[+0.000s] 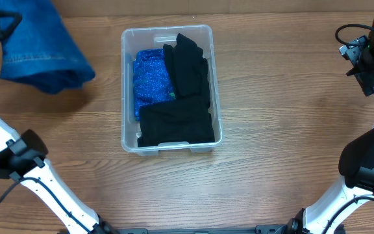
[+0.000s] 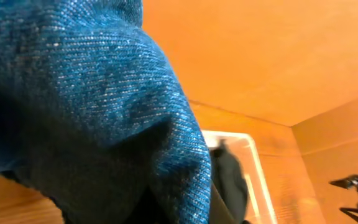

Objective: Pack container
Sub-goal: 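Lift the blue denim and carry it right over the container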

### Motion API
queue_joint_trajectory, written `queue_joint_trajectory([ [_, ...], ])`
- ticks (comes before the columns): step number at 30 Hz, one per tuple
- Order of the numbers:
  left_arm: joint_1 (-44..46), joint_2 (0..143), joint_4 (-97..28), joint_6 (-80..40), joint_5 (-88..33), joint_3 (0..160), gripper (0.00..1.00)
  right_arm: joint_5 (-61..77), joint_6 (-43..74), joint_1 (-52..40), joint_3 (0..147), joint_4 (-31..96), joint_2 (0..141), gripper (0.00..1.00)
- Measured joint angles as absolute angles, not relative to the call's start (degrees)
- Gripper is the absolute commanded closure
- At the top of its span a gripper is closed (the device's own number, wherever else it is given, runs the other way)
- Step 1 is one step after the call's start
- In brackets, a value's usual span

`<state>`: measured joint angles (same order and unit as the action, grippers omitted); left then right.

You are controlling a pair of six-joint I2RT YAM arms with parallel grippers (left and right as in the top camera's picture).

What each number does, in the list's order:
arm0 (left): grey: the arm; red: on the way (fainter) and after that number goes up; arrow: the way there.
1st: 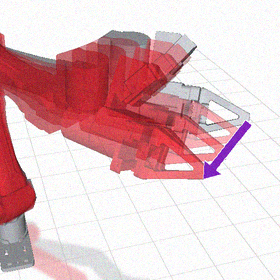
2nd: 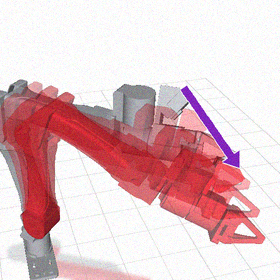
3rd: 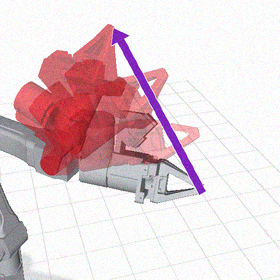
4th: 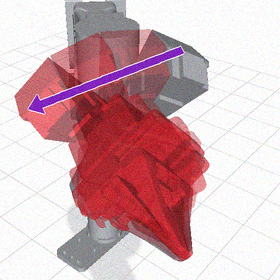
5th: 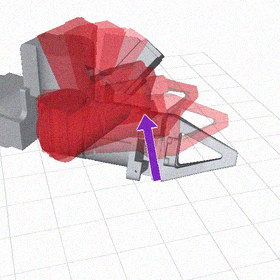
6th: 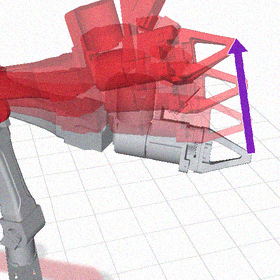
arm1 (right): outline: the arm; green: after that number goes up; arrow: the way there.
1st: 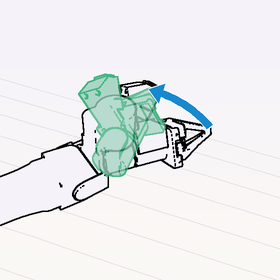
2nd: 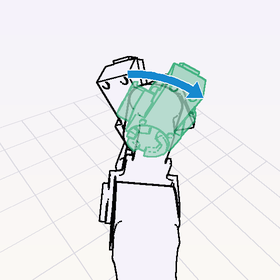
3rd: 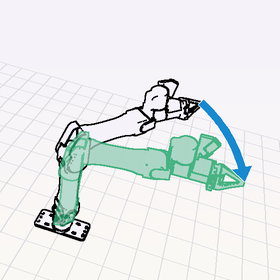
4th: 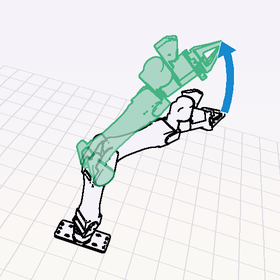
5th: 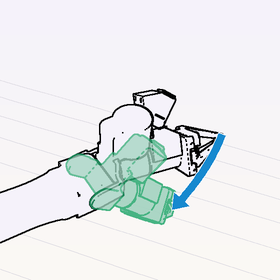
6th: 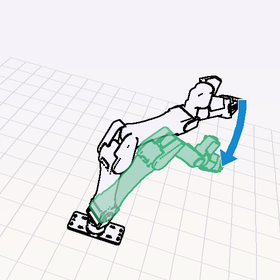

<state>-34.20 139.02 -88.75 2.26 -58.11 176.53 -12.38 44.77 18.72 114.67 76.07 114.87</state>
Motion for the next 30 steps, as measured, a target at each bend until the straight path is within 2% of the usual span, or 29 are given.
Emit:
queue_joint_trajectory([
  [7, -26.72, 128.01, -85.71, -3.18, -59.86, 177.18, 0.96, -12.38, 44.8, 18.72, 114.67, 76.05, 114.87, 0.0],
  [15, -18.46, 122.34, -86.67, -12.43, -58.06, 178.08, 0.96, -12.38, 44.77, 18.72, 114.67, 76.07, 114.87, 0.0],
  [30, 3.99, 122.61, -92.33, -28.6, -38.39, 178.01, 0.96, -12.36, 44.8, 18.72, 114.67, 76.03, 114.87, 0.0],
])
